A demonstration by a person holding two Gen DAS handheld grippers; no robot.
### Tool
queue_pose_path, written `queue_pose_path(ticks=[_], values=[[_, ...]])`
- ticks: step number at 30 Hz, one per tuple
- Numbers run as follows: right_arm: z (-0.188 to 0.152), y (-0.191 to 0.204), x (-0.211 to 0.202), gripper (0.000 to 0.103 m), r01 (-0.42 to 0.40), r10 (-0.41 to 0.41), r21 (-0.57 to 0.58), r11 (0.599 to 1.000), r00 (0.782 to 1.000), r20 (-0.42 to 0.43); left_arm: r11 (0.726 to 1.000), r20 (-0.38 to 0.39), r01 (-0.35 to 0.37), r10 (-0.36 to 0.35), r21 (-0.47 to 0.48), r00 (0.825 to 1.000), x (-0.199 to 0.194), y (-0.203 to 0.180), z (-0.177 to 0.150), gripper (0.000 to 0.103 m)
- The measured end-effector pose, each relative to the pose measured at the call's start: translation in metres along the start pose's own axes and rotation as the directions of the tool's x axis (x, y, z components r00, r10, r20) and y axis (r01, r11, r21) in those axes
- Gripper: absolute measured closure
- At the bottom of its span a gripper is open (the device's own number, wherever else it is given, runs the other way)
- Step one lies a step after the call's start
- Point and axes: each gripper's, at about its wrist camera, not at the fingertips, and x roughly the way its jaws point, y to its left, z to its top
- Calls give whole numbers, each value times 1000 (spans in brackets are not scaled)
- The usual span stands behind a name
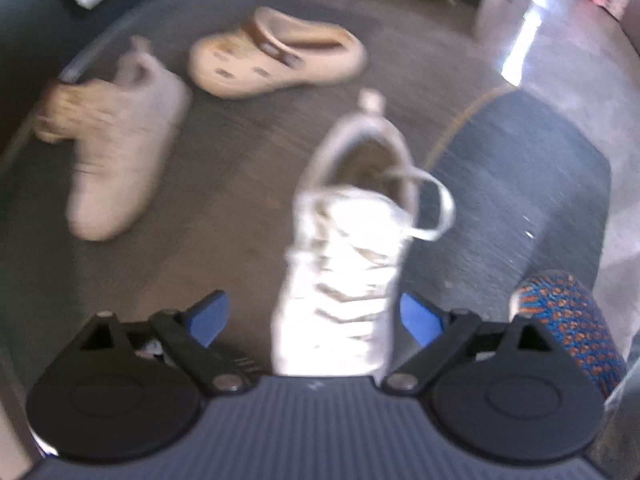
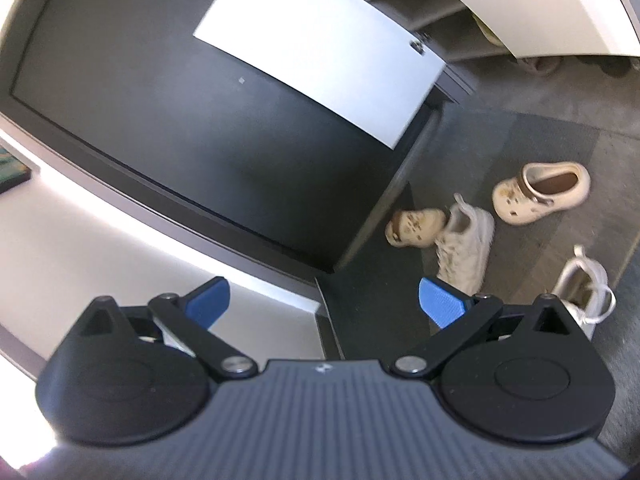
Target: Organize scattered shoes
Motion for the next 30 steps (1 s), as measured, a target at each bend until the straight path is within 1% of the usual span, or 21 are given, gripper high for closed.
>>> queue_pose_path(ticks=[3, 4, 5, 8, 9, 11, 12, 13, 15, 17, 18, 20, 21, 22, 23, 24, 25, 26, 27, 28, 30], values=[[6, -7, -7, 0, 50, -51, 17, 999, 997, 53, 999, 34, -31, 32, -31, 999, -39, 15, 4, 8], [7, -9, -11, 0, 61, -62, 18, 998, 996, 65, 996, 58, -57, 61, -63, 996, -61, 25, 9, 8], [8, -11, -14, 0, 71, -73, 19, 997, 994, 77, 993, 75, -67, 75, -102, 994, -80, 33, 13, 8], [9, -16, -25, 0, 93, -94, 16, 996, 991, 95, 979, 109, -63, 85, -192, 990, -121, 48, 19, 8], [9, -16, -27, 0, 91, -92, 15, 996, 991, 93, 969, 139, -64, 99, -240, 985, -144, 53, 17, 8], [8, -19, -30, 0, 79, -81, 22, 997, 993, 84, 953, 202, -113, 174, -281, 964, -181, 54, 9, 4], [8, -21, -31, 0, 69, -71, 33, 997, 994, 77, 941, 213, -153, 223, -302, 951, -198, 54, 6, 4], [8, -26, -30, 0, 68, -72, 65, 996, 995, 66, 926, 213, -174, 255, -336, 943, -215, 57, 1, 4], [7, -36, -29, 0, 76, -82, 128, 989, 996, 45, 913, 205, -171, 260, -370, 944, -227, 60, -1, 4], [6, -42, -26, 0, 105, -110, 146, 984, 994, 27, 900, 192, -158, 254, -407, 948, -243, 64, -6, 4], [6, -41, -24, 0, 124, -127, 132, 983, 992, 19, 897, 197, -159, 258, -412, 946, -251, 64, -8, 4], [7, -32, -12, 0, 181, -181, 9, 983, 983, -11, 884, 232, -244, 354, -398, 906, -274, 55, -14, 3], [8, -28, -7, 0, 196, -197, -36, 980, 980, -23, 876, 243, -279, 392, -394, 887, -282, 52, -16, 3], [7, -23, 8, 0, 219, -232, -160, 962, 971, -63, 865, 255, -314, 430, -391, 866, -290, 48, -18, 2], [7, -20, 19, 0, 233, -262, -254, 939, 961, -89, 862, 263, -322, 439, -391, 859, -294, 47, -19, 1], [0, -24, 30, 0, 211, -274, -353, 912, 952, -138, 862, 276, -312, 437, -399, 856, -302, 47, -21, 1], [-9, -29, 43, 0, 168, -285, -459, 872, 938, -199, 858, 287, -304, 440, -415, 851, -312, 48, -23, 1], [-18, -35, 55, 0, 116, -303, -557, 822, 918, -257, 851, 297, -297, 445, -433, 845, -322, 49, -26, 1], [-28, -40, 68, 0, 55, -327, -644, 763, 893, -310, 844, 306, -289, 451, -451, 839, -332, 50, -29, 1], [-37, -45, 80, 0, -12, -355, -719, 695, 863, -358, 829, 312, -276, 460, -486, 832, -343, 54, -34, 1], [-55, -56, 105, 0, -164, -426, -826, 540, 793, -436, 800, 308, -241, 463, -549, 831, -360, 64, -43, 1]])
